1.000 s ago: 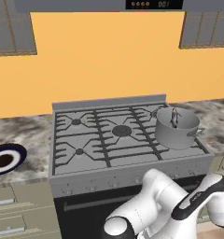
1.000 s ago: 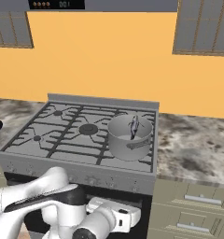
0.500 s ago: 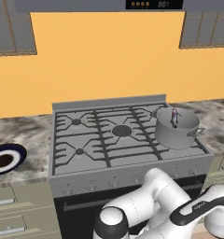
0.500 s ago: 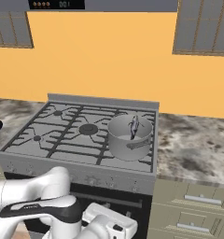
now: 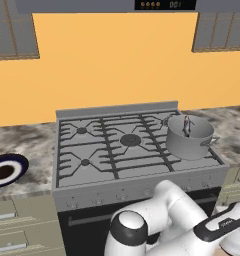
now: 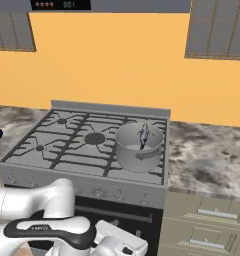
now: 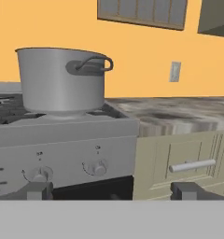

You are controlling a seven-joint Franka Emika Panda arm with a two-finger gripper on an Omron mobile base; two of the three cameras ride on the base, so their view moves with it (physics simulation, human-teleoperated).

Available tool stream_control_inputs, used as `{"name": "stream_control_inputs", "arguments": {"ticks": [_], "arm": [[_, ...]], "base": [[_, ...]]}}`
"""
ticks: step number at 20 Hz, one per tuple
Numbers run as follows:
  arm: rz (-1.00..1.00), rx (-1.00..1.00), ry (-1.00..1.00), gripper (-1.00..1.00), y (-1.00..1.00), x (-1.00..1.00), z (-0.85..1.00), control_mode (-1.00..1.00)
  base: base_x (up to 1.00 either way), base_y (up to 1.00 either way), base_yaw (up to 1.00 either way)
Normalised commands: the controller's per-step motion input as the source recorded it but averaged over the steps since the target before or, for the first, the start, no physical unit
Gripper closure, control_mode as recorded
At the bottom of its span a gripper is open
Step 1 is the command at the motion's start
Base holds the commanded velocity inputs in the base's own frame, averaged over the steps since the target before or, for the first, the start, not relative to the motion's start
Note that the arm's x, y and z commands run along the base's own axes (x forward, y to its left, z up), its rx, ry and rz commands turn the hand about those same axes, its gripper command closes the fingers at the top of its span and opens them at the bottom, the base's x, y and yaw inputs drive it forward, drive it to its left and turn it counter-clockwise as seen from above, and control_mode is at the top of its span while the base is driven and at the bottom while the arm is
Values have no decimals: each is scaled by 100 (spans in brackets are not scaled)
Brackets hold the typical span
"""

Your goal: Retrieve the frozen meat and place it in the pot on a burner. Then turn the burner on.

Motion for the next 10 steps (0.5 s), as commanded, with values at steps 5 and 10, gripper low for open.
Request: {"name": "stream_control_inputs", "arguments": {"ticks": [5,10], "arm": [[3,5,-3,-100,0,4,-27,-100],[6,0,-10,-100,-1,10,-18,-100]], "base": [[0,0,0],[0,0,0]]}}
